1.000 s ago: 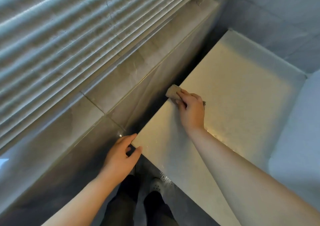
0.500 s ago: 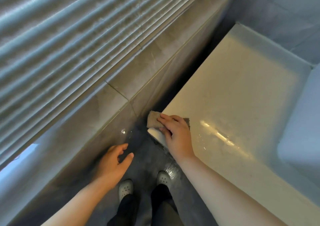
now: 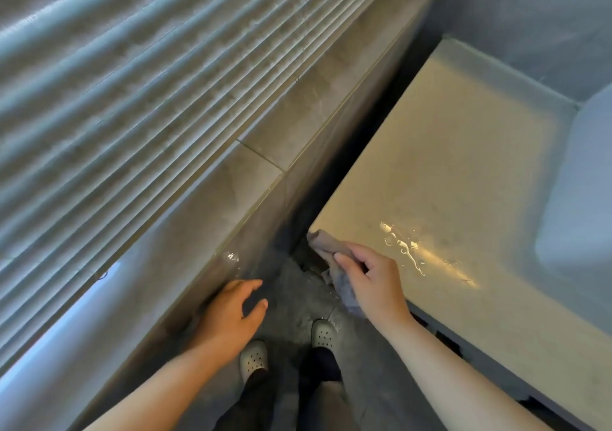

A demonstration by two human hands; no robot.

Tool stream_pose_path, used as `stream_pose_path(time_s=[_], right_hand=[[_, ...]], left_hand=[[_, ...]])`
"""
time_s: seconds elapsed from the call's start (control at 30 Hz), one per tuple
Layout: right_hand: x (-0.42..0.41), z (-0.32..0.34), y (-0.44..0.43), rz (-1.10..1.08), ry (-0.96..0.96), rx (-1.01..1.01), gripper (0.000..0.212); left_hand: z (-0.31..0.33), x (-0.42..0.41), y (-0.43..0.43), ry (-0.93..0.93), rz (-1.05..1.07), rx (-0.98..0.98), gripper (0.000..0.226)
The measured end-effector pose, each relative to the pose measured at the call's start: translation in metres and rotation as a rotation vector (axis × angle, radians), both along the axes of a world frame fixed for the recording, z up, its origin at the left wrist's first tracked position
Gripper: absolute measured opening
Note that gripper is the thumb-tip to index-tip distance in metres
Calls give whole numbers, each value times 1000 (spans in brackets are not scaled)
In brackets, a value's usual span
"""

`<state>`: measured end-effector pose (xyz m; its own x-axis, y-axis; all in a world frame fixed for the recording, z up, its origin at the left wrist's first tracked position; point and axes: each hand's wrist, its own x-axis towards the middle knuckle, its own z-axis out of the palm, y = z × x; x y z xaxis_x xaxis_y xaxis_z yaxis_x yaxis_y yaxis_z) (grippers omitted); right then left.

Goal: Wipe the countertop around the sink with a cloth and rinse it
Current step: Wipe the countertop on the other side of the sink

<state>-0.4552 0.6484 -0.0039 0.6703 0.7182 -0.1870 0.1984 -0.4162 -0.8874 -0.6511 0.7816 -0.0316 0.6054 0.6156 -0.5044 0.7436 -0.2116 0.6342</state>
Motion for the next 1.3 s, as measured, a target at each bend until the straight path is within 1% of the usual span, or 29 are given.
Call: stream_pose_path(time_s=[0.1, 0.17, 0.27, 0.37, 0.47, 0.53, 0.6, 0.73, 0.93, 1.0, 1.1, 1.2, 1.27, 1.3], right_hand=[[35, 19, -2, -184, -95, 59, 21], [73, 27, 0, -238, -210, 48, 24], [128, 26, 1, -237, -389, -25, 19], [169, 8, 1, -212, -451, -120, 14], [183, -23, -1, -146, -492, -225, 16], [174, -39, -2, -194, -471, -209, 24], [155, -45, -3, -220, -454, -157, 27], [108, -49, -15, -139, -446, -82, 25], [52, -42, -43, -78, -420, -104, 27], [38, -39, -51, -78, -368, -97, 27], [23, -29, -64, -75, -224, -87, 23], [23, -10, -78, -179, -81, -9, 24], [36, 5, -83, -268, -69, 32, 25], [47, 11, -85, -302, -99, 41, 24]], left_hand=[[7, 15, -2, -28, -49, 16, 42], [15, 30, -3, -44, -119, 52, 46], [28, 58, -5, -94, -246, 121, 54], [32, 85, -8, -165, -368, 200, 59], [29, 106, -11, -157, -475, 290, 64], [26, 116, -13, -126, -526, 315, 67], [22, 121, -14, -78, -555, 341, 68], [16, 119, -11, -7, -616, 387, 70], [18, 118, -2, 12, -680, 361, 74], [18, 118, 1, 19, -690, 331, 76], [18, 117, 3, 49, -713, 314, 79], [19, 119, 3, 79, -724, 324, 82], [22, 122, 0, 96, -728, 330, 82], [25, 124, -3, 102, -725, 332, 82]])
